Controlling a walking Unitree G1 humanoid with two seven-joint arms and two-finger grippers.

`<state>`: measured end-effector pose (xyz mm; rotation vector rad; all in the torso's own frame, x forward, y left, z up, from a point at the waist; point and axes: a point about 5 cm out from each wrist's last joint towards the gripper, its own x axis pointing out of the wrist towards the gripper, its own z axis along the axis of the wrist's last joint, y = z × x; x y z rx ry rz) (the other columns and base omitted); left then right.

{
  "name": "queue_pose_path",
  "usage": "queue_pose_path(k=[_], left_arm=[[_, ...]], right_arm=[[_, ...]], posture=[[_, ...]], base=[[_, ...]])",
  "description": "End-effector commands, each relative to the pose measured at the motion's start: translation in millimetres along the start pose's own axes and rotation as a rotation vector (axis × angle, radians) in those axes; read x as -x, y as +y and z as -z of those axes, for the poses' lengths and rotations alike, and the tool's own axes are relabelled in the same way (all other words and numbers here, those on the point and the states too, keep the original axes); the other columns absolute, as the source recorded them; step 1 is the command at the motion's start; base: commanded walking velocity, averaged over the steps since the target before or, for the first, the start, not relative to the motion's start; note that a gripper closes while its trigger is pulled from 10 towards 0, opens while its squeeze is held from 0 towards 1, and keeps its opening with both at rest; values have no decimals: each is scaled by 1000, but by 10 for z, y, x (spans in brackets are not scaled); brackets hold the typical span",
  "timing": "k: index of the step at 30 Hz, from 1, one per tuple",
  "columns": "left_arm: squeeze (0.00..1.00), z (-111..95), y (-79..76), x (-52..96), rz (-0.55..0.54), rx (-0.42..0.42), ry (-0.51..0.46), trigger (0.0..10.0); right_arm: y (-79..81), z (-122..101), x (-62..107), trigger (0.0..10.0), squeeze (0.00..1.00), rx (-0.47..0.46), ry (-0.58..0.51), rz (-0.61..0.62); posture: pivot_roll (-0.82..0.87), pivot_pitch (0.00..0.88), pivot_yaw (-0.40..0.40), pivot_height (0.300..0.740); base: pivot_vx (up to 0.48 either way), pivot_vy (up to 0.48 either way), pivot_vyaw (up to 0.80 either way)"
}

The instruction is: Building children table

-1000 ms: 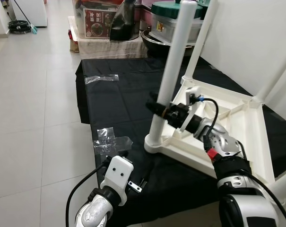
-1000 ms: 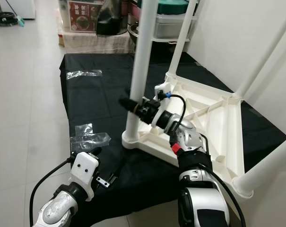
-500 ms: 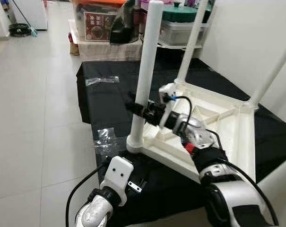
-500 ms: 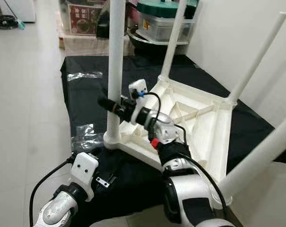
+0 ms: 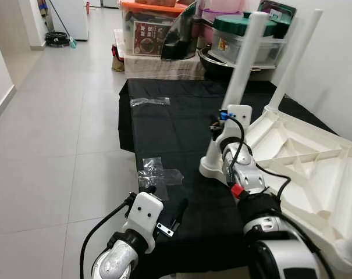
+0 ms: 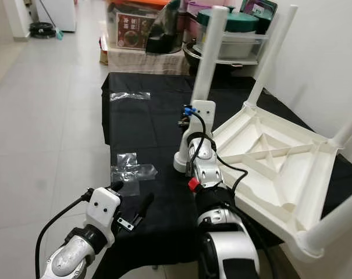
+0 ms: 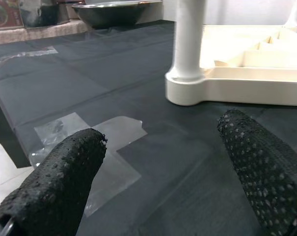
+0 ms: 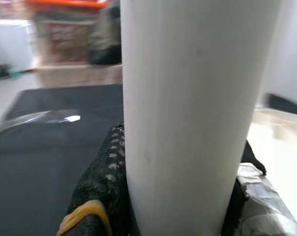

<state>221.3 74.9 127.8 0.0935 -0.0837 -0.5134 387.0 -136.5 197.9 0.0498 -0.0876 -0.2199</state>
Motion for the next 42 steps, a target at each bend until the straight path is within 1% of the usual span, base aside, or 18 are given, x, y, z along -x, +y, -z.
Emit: queue_pose_path(k=[1,3,4,9,10,11,15,16,17,18,19,22,24,25,27,37,38,42], left_arm=[[0,49,-24,10,14,-1,19,10000],[0,49,-24,10,14,-1,19,10000],[0,51,-28,12,15,0,20,10000],[0,54,-35,13,16,1,20,10000],[0,51,-35,11,16,1,19,10000],[0,46,-33,8,15,2,18,10000],[0,43,-29,3,13,2,17,10000],[0,41,-28,1,12,1,16,10000],[0,42,-26,-1,12,1,17,10000],[0,42,-26,-1,12,1,17,10000],[0,41,-24,-5,14,1,16,10000],[0,40,-24,-6,15,0,15,10000],[0,40,-23,-5,13,-1,15,10000],[0,40,-23,-5,13,-1,15,10000],[0,38,-21,-3,11,-2,14,10000],[0,29,-19,0,8,-3,13,10000],[0,29,-21,2,8,-2,14,10000],[0,26,-24,2,6,0,13,10000]], right_arm=[[-81,234,43,2667,0,15,89,53],[-81,234,43,2667,0,15,89,53],[35,181,37,10000,1000,-36,34,-31],[73,119,47,10000,1000,-69,-18,-80],[-12,83,5,10000,949,-52,-48,-82],[-139,38,-56,10000,0,-28,-68,-111],[-161,28,-89,10000,0,-81,-40,-255],[-158,21,-95,10000,0,-108,-31,-340],[-119,19,-80,10000,0,-174,7,-515],[-119,19,-80,10000,0,-174,7,-515],[-94,-23,-23,10000,0,-236,36,-805],[-99,-46,7,10000,0,-242,38,-919],[-117,-97,112,10000,0,-265,68,-1209],[-117,-97,112,10000,0,-265,68,-1209],[-94,-111,165,10000,0,-265,106,-1370],[135,-148,139,10000,0,-229,112,-1458],[239,-154,155,0,0,-216,116,-1485],[385,-134,145,0,0,-151,117,-1429]], posture=[[87,30,-116,740],[87,30,-116,740],[85,27,-116,740],[85,23,-116,740],[85,28,-120,740],[85,33,-118,740],[85,34,-118,740],[85,34,-118,740],[78,36,-114,740],[78,36,-114,740],[82,37,-116,740],[82,37,-116,740],[88,39,-119,740],[88,39,-119,740],[94,42,-122,740],[101,46,-123,740],[100,49,-121,740],[102,51,-127,740]], base=[[0,0,0],[0,0,0],[0,0,0],[0,0,0],[0,0,0],[0,0,0],[0,0,0],[0,0,0],[0,0,0],[0,0,0],[0,0,0],[0,0,0],[0,0,0],[0,0,0],[0,0,0],[0,0,0],[0,0,0],[0,0,0]])
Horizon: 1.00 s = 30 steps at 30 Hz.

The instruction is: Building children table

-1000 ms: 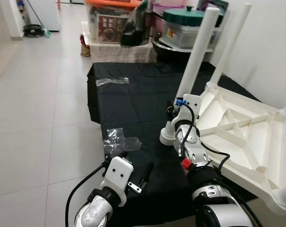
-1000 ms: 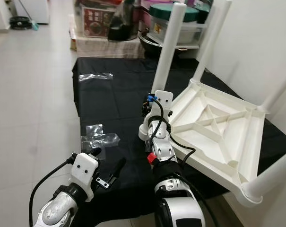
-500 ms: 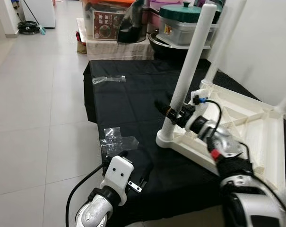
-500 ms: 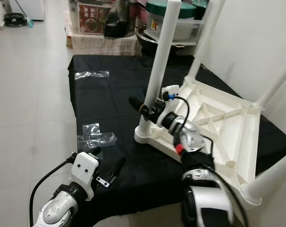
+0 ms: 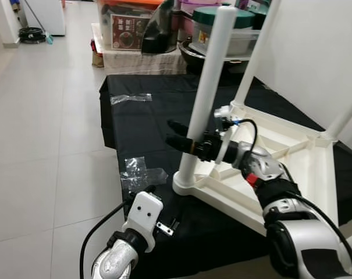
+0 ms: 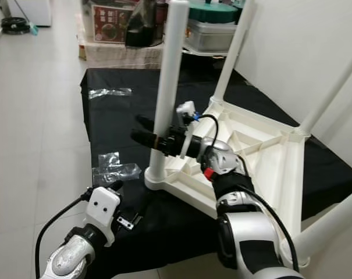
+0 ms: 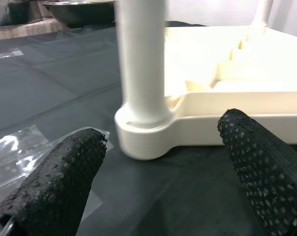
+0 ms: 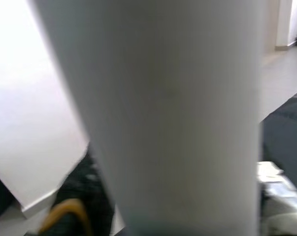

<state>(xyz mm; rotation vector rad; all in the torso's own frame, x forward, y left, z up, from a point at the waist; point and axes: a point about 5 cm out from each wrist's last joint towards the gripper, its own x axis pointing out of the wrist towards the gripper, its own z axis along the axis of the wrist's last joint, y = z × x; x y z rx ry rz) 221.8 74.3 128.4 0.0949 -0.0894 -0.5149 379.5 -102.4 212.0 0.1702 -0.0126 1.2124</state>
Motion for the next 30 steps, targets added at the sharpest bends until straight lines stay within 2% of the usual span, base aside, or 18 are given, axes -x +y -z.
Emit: queue_pose_path(k=[1,2,4,5,10,12,15,16,17,19,21,23,24,25,26,28,29,30], left_arm=[[0,32,-22,10,3,3,19,10000],[0,32,-22,10,3,3,19,10000],[0,31,-22,10,2,4,19,10000],[0,31,-22,10,2,5,19,10000],[0,38,-23,7,4,6,22,10000],[0,46,-23,7,7,6,23,10000],[0,51,-13,3,9,2,25,10000],[0,51,-13,3,9,2,25,10000],[0,51,-13,2,9,2,25,10000],[0,51,-13,2,9,2,25,10000],[0,52,-14,3,9,-2,26,10000],[0,52,-14,3,9,-2,26,10000],[0,53,-16,3,8,-3,26,10000],[0,53,-16,3,8,-3,26,10000],[0,57,-19,5,8,-3,27,10000],[0,57,-19,5,8,-3,27,10000],[0,58,-18,6,7,-3,26,10000],[0,58,-18,6,7,-3,26,10000]], right_arm=[[-12,6,-85,0,0,68,33,71],[-12,6,-85,0,0,68,33,71],[-127,-31,-78,0,0,93,-5,310],[-167,-43,-65,0,0,92,-20,391],[-177,-54,-67,0,0,128,-51,488],[-199,-22,-81,0,0,133,-57,647],[-249,79,13,0,0,186,6,1097],[-249,79,13,0,0,186,6,1097],[-236,128,33,0,0,156,10,1188],[-236,128,33,0,0,156,10,1188],[-150,180,-19,0,0,129,-23,1283],[-150,180,-19,0,0,129,-23,1283],[-87,169,-128,8863,0,133,-55,1237],[-87,169,-128,8863,0,133,-55,1237],[-34,143,-204,10000,0,154,-104,1203],[-34,143,-204,10000,0,154,-104,1203],[-6,137,-226,10000,1000,175,-138,1162],[-6,137,-226,10000,1000,175,-138,1162]], posture=[[100,52,-130,740],[100,52,-130,740],[92,52,-127,740],[92,52,-127,740],[89,49,-126,740],[85,49,-120,740],[82,49,-119,740],[82,49,-119,740],[88,49,-124,740],[88,49,-124,740],[90,46,-123,740],[90,46,-123,740],[91,43,-124,740],[91,43,-124,740],[87,39,-121,740],[87,39,-121,740],[86,36,-126,740],[86,36,-126,740]], base=[[0,0,0],[0,0,0],[0,0,0],[0,0,0],[0,0,0],[0,0,0],[0,0,0],[0,0,0],[0,0,0],[0,0,0],[0,0,0],[0,0,0],[0,0,0],[0,0,0],[0,0,0],[0,0,0],[0,0,0],[0,0,0]])
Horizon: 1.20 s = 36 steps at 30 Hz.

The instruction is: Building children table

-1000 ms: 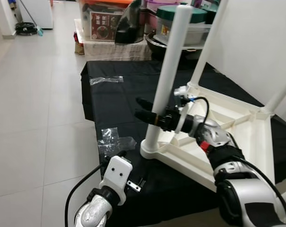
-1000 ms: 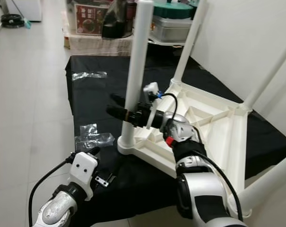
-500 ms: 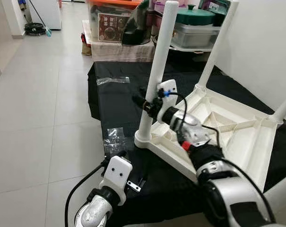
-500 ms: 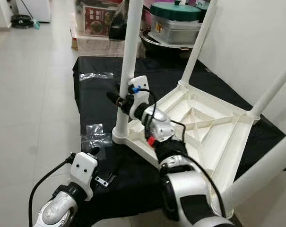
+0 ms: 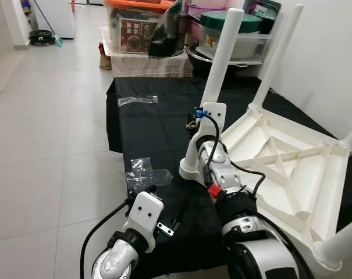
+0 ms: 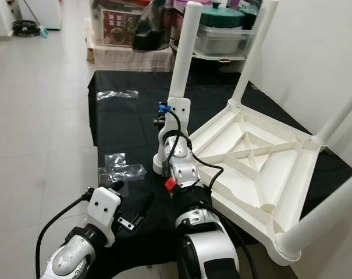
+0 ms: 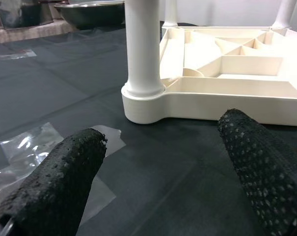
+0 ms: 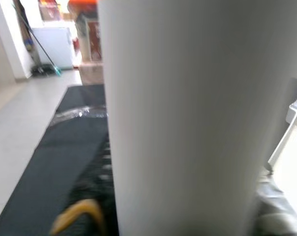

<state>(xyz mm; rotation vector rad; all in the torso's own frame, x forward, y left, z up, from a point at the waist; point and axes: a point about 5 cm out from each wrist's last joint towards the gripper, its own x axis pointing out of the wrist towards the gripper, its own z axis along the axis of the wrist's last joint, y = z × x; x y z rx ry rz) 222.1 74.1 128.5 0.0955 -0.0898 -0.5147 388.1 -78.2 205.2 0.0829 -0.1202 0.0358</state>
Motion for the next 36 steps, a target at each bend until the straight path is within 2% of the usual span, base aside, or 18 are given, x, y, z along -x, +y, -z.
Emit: queue_pose_path(k=[1,3,4,9,10,12,15,17,20,22,24,26,36], left_arm=[[0,59,-17,11,7,-1,26,10000],[0,61,-17,12,8,-1,26,10000],[0,63,-16,13,9,-1,27,10000],[0,72,-17,13,11,0,32,10000],[0,76,-15,12,10,0,33,10000],[0,79,-12,12,8,0,34,10000],[0,82,-5,13,7,-1,35,10000],[0,93,5,12,10,-2,40,10000],[0,97,7,11,12,-3,42,10000],[0,115,24,-3,7,-9,50,10000],[0,115,24,-3,7,-9,50,10000],[0,122,47,-10,-1,-17,53,10000],[0,122,92,-25,-16,-25,53,10000]], right_arm=[[-9,41,30,10000,1000,1,-24,-27],[-45,49,52,10000,1000,0,-40,-34],[-55,46,93,10000,0,10,-55,-39],[-123,98,238,10000,0,9,-78,-55],[-158,146,330,10000,0,1,-87,-100],[-301,257,523,10000,0,35,-76,-103],[-347,291,607,10000,0,64,-80,-112],[-419,390,810,10000,0,73,-54,-153],[-437,417,880,10000,0,77,-53,-169],[-510,427,981,10000,0,155,-78,-156],[-510,427,981,10000,0,155,-78,-156],[-574,405,1030,10000,0,204,-92,-127],[-629,467,1133,10000,0,221,-36,-110]], posture=[[85,36,-125,740],[82,33,-121,740],[80,30,-120,740],[77,24,-116,740],[78,19,-113,740],[77,16,-114,740],[72,13,-108,740],[65,7,-101,740],[65,7,-101,740],[63,0,-95,740],[63,0,-95,740],[61,1,-89,740],[60,2,-87,740]], base=[[0,0,0],[0,0,0],[0,0,0],[0,0,0],[0,0,0],[0,0,0],[0,0,0],[0,0,0],[0,0,0],[0,0,0],[0,0,0],[0,0,0],[0,0,0]])
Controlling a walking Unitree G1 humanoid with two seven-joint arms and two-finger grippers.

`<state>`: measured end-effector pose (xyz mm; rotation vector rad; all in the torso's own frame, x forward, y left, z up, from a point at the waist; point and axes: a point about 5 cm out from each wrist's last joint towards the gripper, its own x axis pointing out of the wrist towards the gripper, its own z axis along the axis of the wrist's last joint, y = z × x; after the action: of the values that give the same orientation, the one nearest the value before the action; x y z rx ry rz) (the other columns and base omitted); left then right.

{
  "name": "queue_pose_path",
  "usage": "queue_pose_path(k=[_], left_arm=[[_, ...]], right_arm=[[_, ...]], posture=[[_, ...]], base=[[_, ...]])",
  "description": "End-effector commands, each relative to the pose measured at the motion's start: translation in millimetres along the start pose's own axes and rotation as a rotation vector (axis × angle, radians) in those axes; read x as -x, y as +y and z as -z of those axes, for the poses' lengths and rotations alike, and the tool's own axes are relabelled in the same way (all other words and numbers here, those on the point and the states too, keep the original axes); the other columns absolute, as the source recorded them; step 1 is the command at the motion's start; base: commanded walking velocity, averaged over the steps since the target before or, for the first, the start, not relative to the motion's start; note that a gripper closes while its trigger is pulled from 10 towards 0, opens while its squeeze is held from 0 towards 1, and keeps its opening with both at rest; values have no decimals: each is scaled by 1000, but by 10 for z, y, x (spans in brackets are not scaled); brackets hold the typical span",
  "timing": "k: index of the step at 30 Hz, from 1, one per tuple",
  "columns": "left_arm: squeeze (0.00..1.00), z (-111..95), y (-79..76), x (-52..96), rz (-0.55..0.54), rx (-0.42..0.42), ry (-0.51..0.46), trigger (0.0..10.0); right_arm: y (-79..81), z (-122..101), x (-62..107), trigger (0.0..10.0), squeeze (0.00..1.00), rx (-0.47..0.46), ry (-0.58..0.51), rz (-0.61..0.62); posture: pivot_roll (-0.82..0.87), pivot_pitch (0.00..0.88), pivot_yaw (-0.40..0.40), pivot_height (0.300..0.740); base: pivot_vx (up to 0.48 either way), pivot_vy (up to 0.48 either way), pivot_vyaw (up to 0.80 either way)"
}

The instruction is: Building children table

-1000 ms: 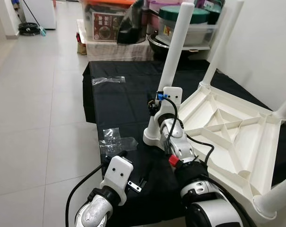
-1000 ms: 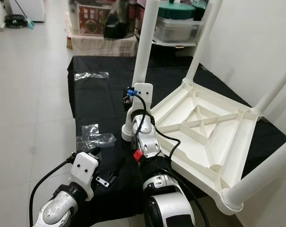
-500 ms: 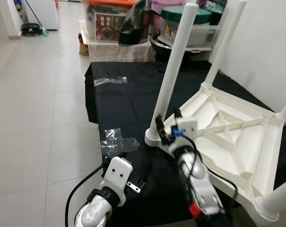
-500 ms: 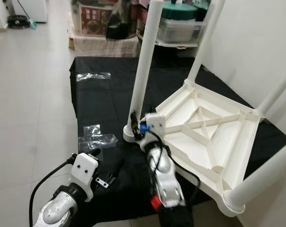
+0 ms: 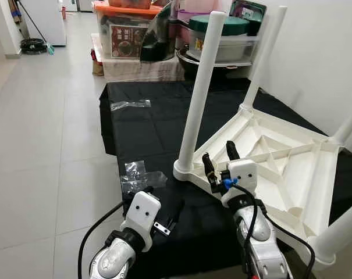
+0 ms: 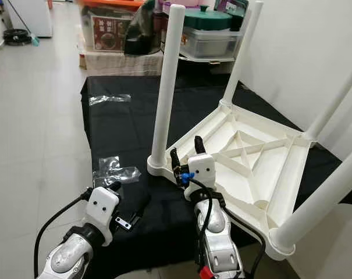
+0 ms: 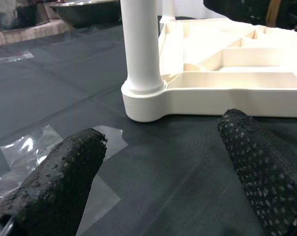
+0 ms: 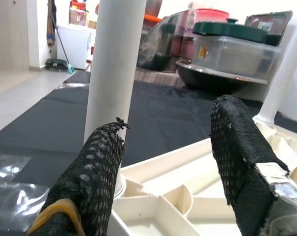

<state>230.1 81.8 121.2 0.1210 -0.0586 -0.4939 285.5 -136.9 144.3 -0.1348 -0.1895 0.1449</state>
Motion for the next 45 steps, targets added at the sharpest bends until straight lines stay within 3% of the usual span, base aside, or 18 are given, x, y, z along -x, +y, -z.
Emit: queue_pose_path(k=[1,9,11,12,14,17,21,24,27,32,45], left_arm=[[0,36,-6,-1,2,-8,15,10000],[0,64,9,-23,-2,-16,36,10000],[0,72,-7,-36,14,-7,42,10000],[0,72,-7,-36,14,-7,42,10000],[0,70,-36,-39,39,3,45,10000],[0,71,-57,-35,54,13,49,10000],[0,64,-85,-18,68,26,46,10000],[0,60,-91,-15,73,32,45,10000],[0,51,-112,-7,83,33,45,10000],[0,42,-132,2,83,37,47,10000],[0,32,-161,10,79,46,49,10000]], right_arm=[[-15,62,47,10000,0,-10,48,8],[66,240,53,10000,0,24,195,-49],[-79,288,-206,10000,0,84,310,-70],[-79,288,-206,10000,0,84,310,-70],[-273,210,-450,10000,0,113,347,-52],[-358,166,-561,10000,0,116,374,-71],[-624,7,-812,10000,0,119,510,-263],[-683,-40,-833,10000,0,135,549,-370],[-809,-155,-897,10000,0,214,613,-532],[-921,-235,-968,10000,0,231,659,-568],[-883,-116,-878,10000,0,188,831,-775]], posture=[[60,2,-87,740],[63,0,-88,740],[57,0,-84,740],[57,0,-84,740],[59,4,-88,740],[60,8,-95,740],[59,16,-103,740],[59,23,-103,740],[53,34,-108,740],[52,43,-115,740],[47,53,-124,740]], base=[[0,0,0],[0,0,0],[0,0,0],[0,0,0],[0,0,0],[0,0,0],[0,0,0],[0,0,0],[0,0,0],[0,0,0],[0,0,0]])
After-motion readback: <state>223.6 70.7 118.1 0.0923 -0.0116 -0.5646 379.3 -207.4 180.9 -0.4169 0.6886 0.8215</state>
